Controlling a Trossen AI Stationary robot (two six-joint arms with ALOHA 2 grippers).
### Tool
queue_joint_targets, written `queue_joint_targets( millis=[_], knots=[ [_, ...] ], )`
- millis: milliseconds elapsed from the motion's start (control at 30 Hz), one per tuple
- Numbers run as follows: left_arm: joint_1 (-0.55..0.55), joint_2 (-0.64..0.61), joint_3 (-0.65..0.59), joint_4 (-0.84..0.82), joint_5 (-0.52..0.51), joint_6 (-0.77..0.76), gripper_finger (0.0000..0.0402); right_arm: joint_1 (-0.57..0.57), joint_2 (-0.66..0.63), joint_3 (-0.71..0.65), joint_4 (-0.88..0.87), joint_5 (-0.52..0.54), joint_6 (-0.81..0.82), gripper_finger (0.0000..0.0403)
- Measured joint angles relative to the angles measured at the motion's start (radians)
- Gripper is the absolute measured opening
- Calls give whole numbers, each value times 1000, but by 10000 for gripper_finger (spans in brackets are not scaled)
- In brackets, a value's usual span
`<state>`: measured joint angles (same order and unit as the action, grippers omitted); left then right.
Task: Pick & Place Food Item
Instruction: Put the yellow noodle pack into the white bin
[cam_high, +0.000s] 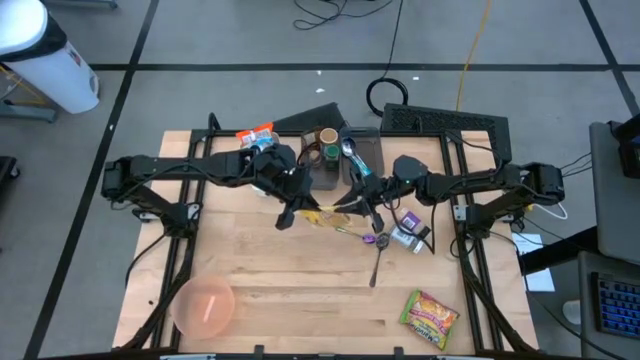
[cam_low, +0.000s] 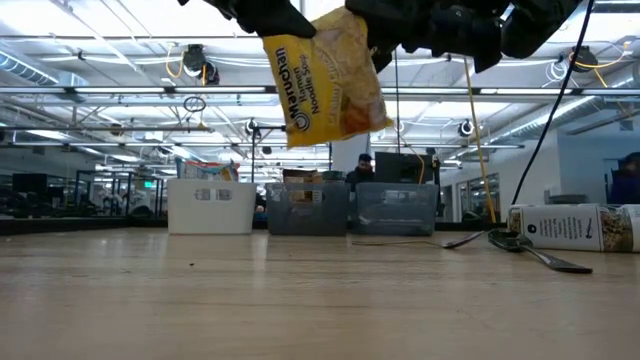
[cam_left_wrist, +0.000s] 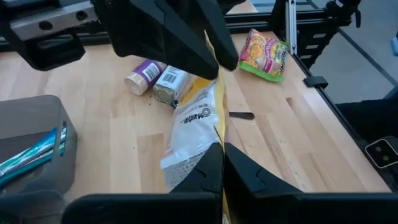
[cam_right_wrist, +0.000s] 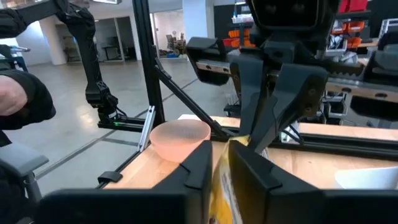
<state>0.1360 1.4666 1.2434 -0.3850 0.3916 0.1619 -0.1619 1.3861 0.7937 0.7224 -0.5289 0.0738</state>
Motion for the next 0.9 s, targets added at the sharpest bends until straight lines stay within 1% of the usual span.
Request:
queue_joint_targets(
  millis=[133, 300, 433, 533, 633, 900],
  knots=[
    [5, 0, 6, -40, -14, 0, 1, 0, -1, 0, 10, 2, 0, 92],
    [24, 0, 79, -219, -91, 16, 1, -15, -1, 0, 9, 3, 0, 155],
    [54, 0, 154, -372, -114, 33, 1, -37, -1, 0, 7, 3, 0, 187],
    [84, -9, 204, -464, -152, 66, 1, -60, -1, 0, 7, 3, 11, 199],
    [131, -29, 216, -516, -195, 88, 0, -84, -1, 0, -3, 3, 21, 203],
    [305, -97, 217, -569, -201, 100, 0, -119, -1, 0, -37, 3, 18, 194]
  ],
)
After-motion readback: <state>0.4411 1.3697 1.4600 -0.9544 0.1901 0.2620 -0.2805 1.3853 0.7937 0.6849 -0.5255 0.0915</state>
